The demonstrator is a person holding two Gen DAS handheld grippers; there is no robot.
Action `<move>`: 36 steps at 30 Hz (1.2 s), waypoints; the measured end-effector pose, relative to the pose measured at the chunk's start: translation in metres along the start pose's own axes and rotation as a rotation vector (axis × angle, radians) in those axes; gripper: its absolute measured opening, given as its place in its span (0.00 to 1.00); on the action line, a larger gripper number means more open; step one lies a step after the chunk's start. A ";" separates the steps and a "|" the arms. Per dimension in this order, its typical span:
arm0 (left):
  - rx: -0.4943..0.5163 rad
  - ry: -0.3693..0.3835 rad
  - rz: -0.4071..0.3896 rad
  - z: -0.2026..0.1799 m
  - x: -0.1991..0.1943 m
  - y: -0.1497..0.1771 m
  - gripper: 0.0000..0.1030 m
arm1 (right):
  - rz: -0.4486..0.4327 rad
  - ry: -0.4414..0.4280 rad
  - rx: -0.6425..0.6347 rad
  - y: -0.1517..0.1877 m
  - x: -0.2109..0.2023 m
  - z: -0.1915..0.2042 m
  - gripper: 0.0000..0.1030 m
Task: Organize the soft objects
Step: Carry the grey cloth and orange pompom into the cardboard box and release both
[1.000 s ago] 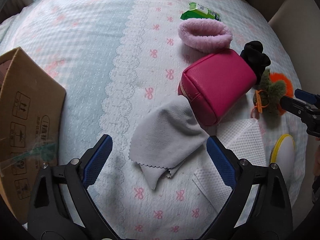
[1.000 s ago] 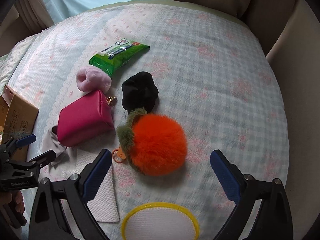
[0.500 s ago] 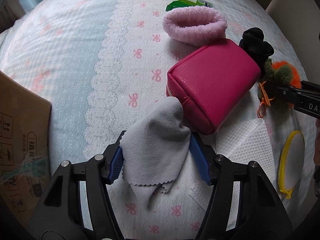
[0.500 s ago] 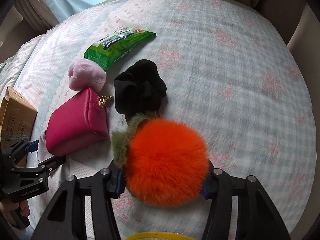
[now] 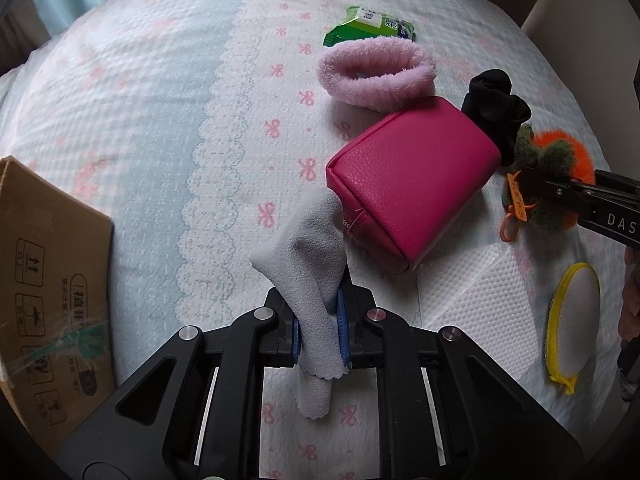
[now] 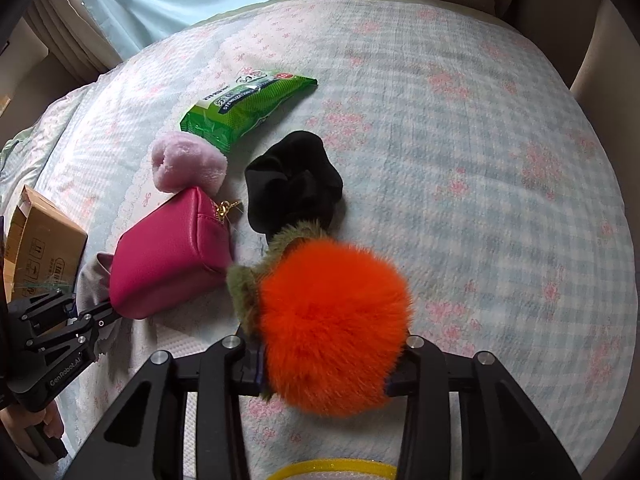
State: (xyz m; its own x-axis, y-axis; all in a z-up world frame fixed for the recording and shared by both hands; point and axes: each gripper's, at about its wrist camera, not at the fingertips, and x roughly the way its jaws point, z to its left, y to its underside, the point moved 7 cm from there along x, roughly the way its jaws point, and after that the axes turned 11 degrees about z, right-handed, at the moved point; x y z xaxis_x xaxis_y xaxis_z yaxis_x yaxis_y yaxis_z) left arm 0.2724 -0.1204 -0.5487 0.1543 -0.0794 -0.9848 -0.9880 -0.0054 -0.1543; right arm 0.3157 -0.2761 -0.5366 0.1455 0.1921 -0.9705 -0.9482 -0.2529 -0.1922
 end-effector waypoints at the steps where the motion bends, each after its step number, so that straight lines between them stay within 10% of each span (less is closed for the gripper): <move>1: -0.001 0.000 -0.005 0.002 -0.005 0.004 0.12 | -0.004 0.001 0.000 0.001 -0.002 0.001 0.36; 20: 0.005 0.053 -0.204 0.019 -0.196 0.004 0.12 | -0.170 0.079 0.070 0.001 -0.155 0.052 0.36; 36: 0.043 0.122 -0.314 0.169 -0.347 0.017 0.12 | -0.300 0.113 0.157 -0.003 -0.277 0.244 0.36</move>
State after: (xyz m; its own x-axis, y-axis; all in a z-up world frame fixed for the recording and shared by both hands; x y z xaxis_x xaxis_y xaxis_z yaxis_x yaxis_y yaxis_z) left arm 0.2029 0.0758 -0.2228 0.4463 -0.1988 -0.8725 -0.8909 -0.0069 -0.4541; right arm 0.2088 -0.0972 -0.2321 0.4457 0.1272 -0.8861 -0.8892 -0.0509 -0.4546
